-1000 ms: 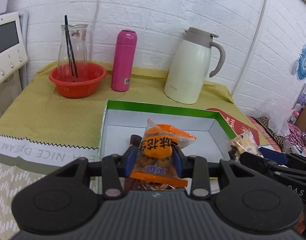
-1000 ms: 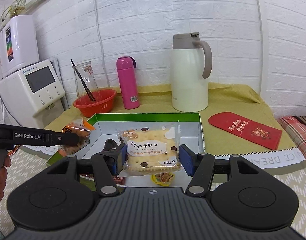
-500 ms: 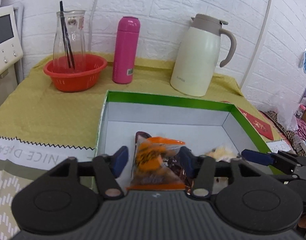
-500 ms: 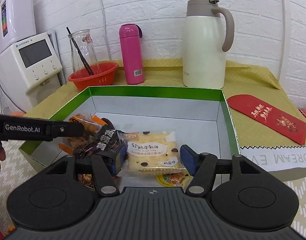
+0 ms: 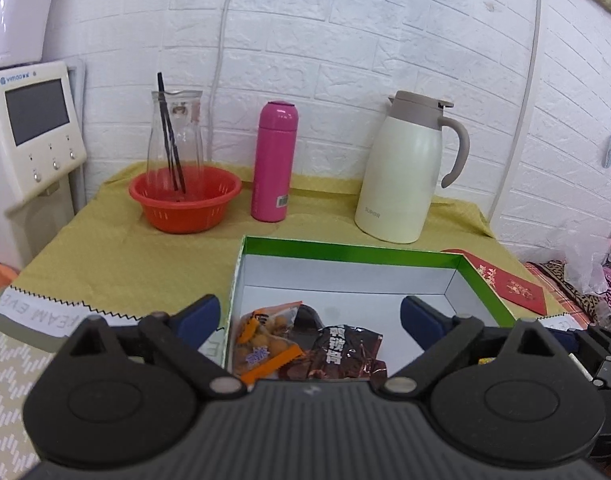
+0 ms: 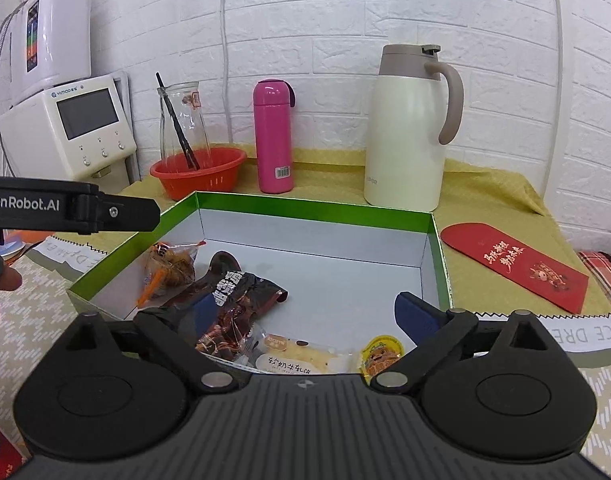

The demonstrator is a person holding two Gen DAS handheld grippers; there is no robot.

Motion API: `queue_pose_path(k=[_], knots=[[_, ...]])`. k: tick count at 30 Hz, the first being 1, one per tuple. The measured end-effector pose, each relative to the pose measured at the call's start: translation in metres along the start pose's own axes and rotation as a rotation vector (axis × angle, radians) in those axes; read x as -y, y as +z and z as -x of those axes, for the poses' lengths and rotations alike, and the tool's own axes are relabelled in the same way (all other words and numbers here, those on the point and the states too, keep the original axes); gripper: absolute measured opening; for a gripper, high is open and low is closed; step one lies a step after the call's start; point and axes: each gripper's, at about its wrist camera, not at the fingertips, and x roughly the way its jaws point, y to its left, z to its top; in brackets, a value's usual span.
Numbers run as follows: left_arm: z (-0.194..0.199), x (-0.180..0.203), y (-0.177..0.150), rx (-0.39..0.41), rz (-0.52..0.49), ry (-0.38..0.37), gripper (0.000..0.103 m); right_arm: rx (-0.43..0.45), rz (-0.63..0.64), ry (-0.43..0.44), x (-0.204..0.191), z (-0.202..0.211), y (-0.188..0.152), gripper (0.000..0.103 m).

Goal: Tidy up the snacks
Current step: 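Carry both packs into the green box and release them, then grasp the red mixed-nut bag with the left tool while the right tool grasps a red candy pack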

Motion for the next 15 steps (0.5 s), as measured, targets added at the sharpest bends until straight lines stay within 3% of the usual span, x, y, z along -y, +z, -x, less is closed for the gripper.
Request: queue_pose_path(k=[8,15], knots=[[0.063,0.008,-0.003,-0.009,-0.008,-0.06,0.096,0.037,-0.014,-0.024,-0.009,0.065,0.0,0.103],[0.133,0.01,-0.04,-0.016,-0.087,-0.078,0.096,0.073,-0.043,0.009,-0.017,0.136,-0.032,0.103]])
